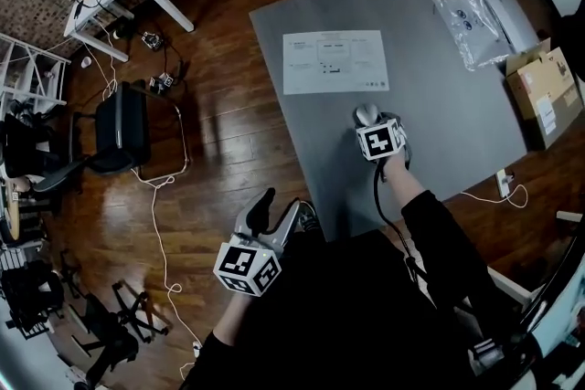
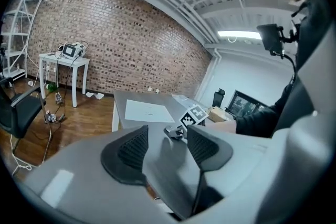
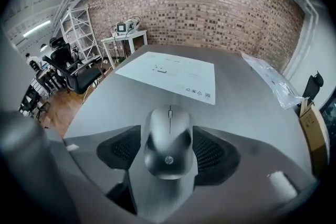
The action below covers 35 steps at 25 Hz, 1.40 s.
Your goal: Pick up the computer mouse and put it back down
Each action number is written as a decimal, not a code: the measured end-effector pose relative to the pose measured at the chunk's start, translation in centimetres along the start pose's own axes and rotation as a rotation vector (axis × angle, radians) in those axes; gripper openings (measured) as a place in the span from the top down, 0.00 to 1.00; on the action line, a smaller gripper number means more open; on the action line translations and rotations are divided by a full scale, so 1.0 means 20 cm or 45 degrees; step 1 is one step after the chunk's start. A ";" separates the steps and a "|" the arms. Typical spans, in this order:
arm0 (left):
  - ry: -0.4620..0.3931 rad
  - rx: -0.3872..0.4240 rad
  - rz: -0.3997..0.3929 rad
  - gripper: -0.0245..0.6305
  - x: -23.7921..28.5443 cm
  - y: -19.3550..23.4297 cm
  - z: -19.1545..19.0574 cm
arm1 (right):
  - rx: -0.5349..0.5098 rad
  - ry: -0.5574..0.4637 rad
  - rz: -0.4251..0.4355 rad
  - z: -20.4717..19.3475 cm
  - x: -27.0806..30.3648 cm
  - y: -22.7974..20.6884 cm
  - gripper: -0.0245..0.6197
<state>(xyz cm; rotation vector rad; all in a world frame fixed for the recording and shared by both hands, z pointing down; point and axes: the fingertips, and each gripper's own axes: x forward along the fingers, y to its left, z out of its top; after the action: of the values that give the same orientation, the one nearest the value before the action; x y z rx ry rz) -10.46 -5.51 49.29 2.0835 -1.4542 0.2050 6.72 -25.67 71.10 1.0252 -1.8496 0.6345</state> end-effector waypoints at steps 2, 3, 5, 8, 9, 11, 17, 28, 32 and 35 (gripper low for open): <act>-0.002 -0.016 -0.022 0.63 0.01 0.03 0.01 | -0.036 0.031 -0.046 0.04 0.02 -0.02 0.48; -0.005 -0.020 -0.033 0.63 0.01 0.04 0.01 | -0.049 0.043 -0.063 0.06 0.02 -0.03 0.48; -0.011 -0.026 -0.045 0.63 0.01 0.06 0.01 | -0.044 0.087 -0.069 0.07 0.04 -0.05 0.47; -0.016 -0.042 -0.051 0.63 0.01 0.09 0.01 | -0.013 0.177 -0.018 0.02 0.05 -0.06 0.48; -0.018 -0.044 -0.054 0.63 0.01 0.09 0.01 | -0.012 0.182 0.024 0.02 0.06 -0.05 0.51; -0.026 -0.045 -0.058 0.63 0.00 0.09 0.02 | -0.007 0.177 0.086 0.02 0.06 -0.03 0.52; -0.048 -0.030 -0.051 0.63 -0.03 0.12 0.06 | 0.088 0.037 0.209 0.04 -0.10 0.05 0.53; -0.049 0.055 -0.164 0.63 0.03 -0.02 0.10 | 0.522 -0.583 0.771 0.29 -1.00 0.31 0.53; -0.055 0.072 -0.191 0.63 0.05 -0.05 0.11 | 0.533 -0.776 0.801 0.32 -1.32 0.31 0.53; -0.066 0.080 -0.197 0.63 0.05 -0.06 0.12 | 0.507 -0.920 0.785 0.34 -1.49 0.29 0.53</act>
<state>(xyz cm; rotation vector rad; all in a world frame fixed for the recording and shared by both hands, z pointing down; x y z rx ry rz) -9.53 -7.33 47.35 2.2560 -1.3240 0.1376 6.09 -16.09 41.50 1.0021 -2.8031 1.1316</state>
